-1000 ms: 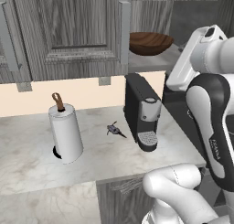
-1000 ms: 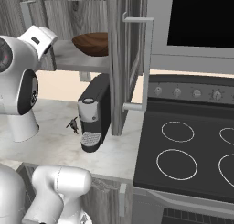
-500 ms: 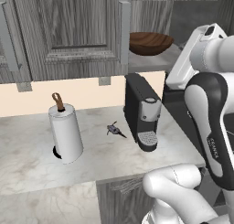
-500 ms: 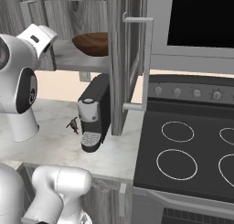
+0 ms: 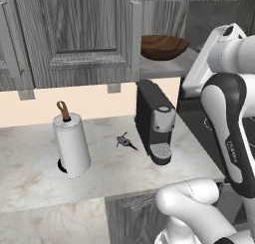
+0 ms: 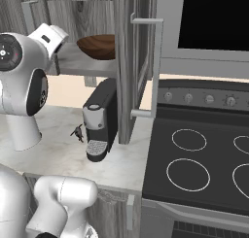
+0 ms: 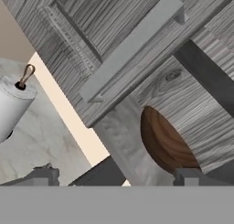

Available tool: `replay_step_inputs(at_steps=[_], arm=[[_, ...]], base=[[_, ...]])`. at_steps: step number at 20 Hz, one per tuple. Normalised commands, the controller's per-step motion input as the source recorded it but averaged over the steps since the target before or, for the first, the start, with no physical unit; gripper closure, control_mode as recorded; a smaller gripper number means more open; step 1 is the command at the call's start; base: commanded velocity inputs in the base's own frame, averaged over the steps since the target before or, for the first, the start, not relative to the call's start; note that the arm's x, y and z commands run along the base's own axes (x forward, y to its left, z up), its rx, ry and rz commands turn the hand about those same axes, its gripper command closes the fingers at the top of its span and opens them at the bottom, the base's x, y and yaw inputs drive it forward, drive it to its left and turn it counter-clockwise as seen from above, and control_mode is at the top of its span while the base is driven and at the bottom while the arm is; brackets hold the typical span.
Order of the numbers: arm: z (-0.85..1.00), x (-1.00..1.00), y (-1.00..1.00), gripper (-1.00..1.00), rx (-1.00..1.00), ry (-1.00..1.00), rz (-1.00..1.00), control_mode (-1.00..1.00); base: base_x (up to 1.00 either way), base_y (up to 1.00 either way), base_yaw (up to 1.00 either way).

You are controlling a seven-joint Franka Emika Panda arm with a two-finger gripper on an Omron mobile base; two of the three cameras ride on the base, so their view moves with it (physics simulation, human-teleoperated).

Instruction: Retrieve the bowl from the cabinet, then place the raw meat into the bowl to avoid contamination.

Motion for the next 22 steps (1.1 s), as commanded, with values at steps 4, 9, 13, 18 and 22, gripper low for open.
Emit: replay_step_inputs(at_steps=[4, 9, 13, 18, 22], arm=[[-0.01, 0.25, -0.07, -1.0, 0.0, 0.0, 0.0, -1.0], [-0.03, 0.28, -0.04, -1.0, 0.0, 0.0, 0.0, -1.0], [-0.04, 0.29, -0.06, -1.0, 0.0, 0.0, 0.0, -1.0], [-0.05, 0.27, -0.12, -1.0, 0.0, 0.0, 0.0, -1.0], [-0.02, 0.23, -0.08, -1.0, 0.0, 0.0, 0.0, -1.0]], base=[[0.0, 0.0, 0.0], [0.0, 0.0, 0.0], [0.0, 0.0, 0.0], [0.0, 0.0, 0.0], [0.0, 0.0, 0.0]])
